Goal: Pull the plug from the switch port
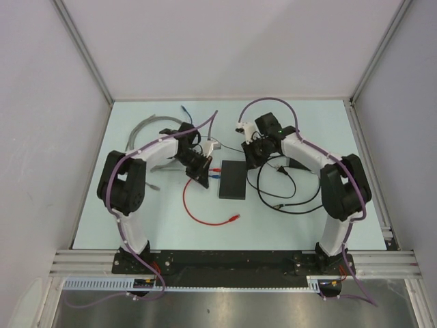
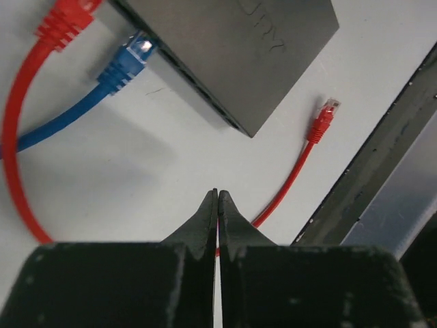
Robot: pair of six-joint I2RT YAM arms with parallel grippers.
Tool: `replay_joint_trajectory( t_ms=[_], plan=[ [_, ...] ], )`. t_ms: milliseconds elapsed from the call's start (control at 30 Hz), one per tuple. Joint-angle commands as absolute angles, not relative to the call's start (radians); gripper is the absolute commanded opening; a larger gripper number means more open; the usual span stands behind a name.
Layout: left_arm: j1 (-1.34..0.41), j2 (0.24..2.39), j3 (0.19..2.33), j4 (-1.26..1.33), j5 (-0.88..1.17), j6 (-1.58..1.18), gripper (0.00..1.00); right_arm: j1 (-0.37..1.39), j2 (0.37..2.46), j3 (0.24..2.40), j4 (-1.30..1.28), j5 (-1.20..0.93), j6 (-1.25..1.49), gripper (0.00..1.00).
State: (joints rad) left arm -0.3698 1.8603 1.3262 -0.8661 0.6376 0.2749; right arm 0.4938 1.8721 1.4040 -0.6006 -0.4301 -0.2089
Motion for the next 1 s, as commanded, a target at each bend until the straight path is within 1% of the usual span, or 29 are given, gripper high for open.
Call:
replay_joint_trajectory(
  t_ms=[0, 133, 167, 267, 367, 467, 533, 600, 700, 733, 800, 833, 900, 967],
  plan=[
    [-0.391, 1.891, 1.312, -0.759, 0.748, 0.213, 0.0, 0.463, 1.763, 1.322, -0.583, -0.393, -0.186, 0.0],
    [-0.449, 1.959, 1.359, -0.75, 0.753, 0.229, 0.0, 0.44, 1.758, 1.281, -0.557, -0.391, -0.155, 0.0],
    [-0.459, 1.976, 1.371, -0.749, 0.759, 0.23, 0.0, 0.434, 1.761, 1.281, -0.554, -0.396, -0.146, 0.02],
    [-0.5, 2.061, 1.433, -0.758, 0.762, 0.244, 0.0, 0.413, 1.772, 1.281, -0.538, -0.399, -0.12, 0.04],
    [-0.534, 2.103, 1.503, -0.776, 0.778, 0.264, 0.0, 0.4, 1.77, 1.281, -0.538, -0.397, -0.115, 0.06],
    [-0.54, 2.097, 1.545, -0.804, 0.859, 0.276, 0.0, 0.391, 1.77, 1.279, -0.545, -0.402, -0.115, 0.07],
    [-0.538, 2.082, 1.563, -0.845, 0.906, 0.34, 0.01, 0.39, 1.773, 1.279, -0.543, -0.406, -0.114, 0.07],
    [-0.532, 2.046, 1.559, -0.9, 0.899, 0.388, 0.04, 0.391, 1.781, 1.281, -0.537, -0.417, -0.109, 0.08],
    [-0.491, 1.99, 1.539, -0.931, 0.864, 0.391, 0.16, 0.399, 1.792, 1.279, -0.534, -0.428, -0.103, 0.11],
    [-0.474, 1.968, 1.528, -0.893, 0.848, 0.374, 0.25, 0.402, 1.793, 1.281, -0.534, -0.429, -0.107, 0.12],
    [-0.424, 1.905, 1.493, -0.826, 0.807, 0.297, 0.34, 0.417, 1.799, 1.281, -0.529, -0.439, -0.113, 0.14],
    [-0.41, 1.89, 1.483, -0.752, 0.743, 0.27, 0.41, 0.423, 1.801, 1.281, -0.529, -0.445, -0.129, 0.18],
    [-0.379, 1.868, 1.476, -0.689, 0.697, 0.235, 0.48, 0.451, 1.807, 1.284, -0.525, -0.451, -0.149, 0.21],
    [-0.359, 1.885, 1.509, -0.664, 0.68, 0.23, 0.51, 0.471, 1.816, 1.292, -0.529, -0.459, -0.185, 0.24]
  ],
)
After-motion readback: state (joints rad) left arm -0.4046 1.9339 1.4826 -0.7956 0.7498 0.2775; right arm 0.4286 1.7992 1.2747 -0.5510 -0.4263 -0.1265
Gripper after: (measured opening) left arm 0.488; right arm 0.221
